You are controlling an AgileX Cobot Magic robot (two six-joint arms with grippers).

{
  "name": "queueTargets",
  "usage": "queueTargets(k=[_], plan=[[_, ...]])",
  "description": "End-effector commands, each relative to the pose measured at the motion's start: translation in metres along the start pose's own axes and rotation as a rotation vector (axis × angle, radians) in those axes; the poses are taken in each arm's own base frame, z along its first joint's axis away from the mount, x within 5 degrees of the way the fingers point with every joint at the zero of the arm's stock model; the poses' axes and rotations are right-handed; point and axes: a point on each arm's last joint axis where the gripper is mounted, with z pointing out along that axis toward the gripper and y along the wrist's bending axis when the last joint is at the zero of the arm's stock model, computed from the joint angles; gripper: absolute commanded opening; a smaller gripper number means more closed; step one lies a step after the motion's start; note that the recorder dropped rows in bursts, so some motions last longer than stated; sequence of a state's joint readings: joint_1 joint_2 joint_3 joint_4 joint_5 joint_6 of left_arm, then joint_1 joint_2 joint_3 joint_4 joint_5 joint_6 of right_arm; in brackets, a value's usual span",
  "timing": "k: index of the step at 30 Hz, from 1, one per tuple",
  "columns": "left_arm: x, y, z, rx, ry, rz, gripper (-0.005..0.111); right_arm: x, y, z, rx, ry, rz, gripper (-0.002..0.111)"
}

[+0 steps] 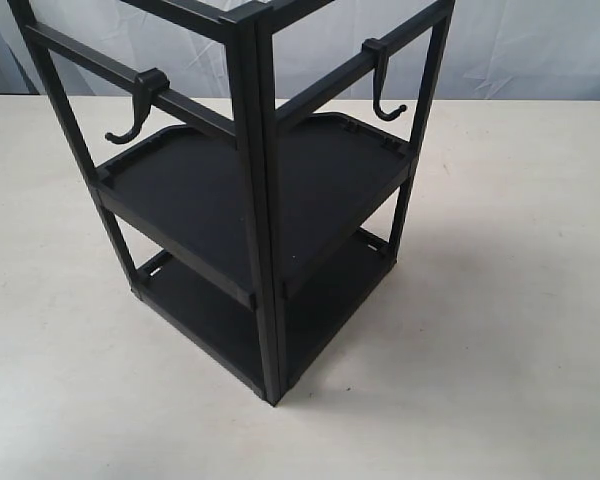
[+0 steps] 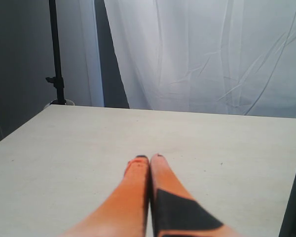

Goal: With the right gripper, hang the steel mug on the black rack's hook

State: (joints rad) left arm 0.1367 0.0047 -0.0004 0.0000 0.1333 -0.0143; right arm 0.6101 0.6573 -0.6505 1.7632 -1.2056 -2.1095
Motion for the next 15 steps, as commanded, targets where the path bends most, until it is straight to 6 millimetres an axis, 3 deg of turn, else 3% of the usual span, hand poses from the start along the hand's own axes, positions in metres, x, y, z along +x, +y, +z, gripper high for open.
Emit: queueTargets(k=[1, 6, 12, 15], plan=[[-0.001, -0.001, 0.000, 0.010, -0.010, -0.009, 0.002, 0.000, -0.032, -0.015, -0.008, -0.088, 0.130, -0.001], [-0.001, -0.001, 0.000, 0.010, -0.010, -0.009, 0.002, -0.016, -0.012, -0.034, -0.405, -0.396, 0.152, -0.001], [-0.001, -0.001, 0.000, 0.010, -0.010, -0.009, 0.002, -0.012, -0.003, -0.033, -0.446, -0.402, 0.124, -0.001], [-0.001, -0.001, 0.000, 0.010, -0.010, -0.009, 0.002, -0.011, 0.014, -0.034, -0.536, -0.418, 0.079, -0.001]])
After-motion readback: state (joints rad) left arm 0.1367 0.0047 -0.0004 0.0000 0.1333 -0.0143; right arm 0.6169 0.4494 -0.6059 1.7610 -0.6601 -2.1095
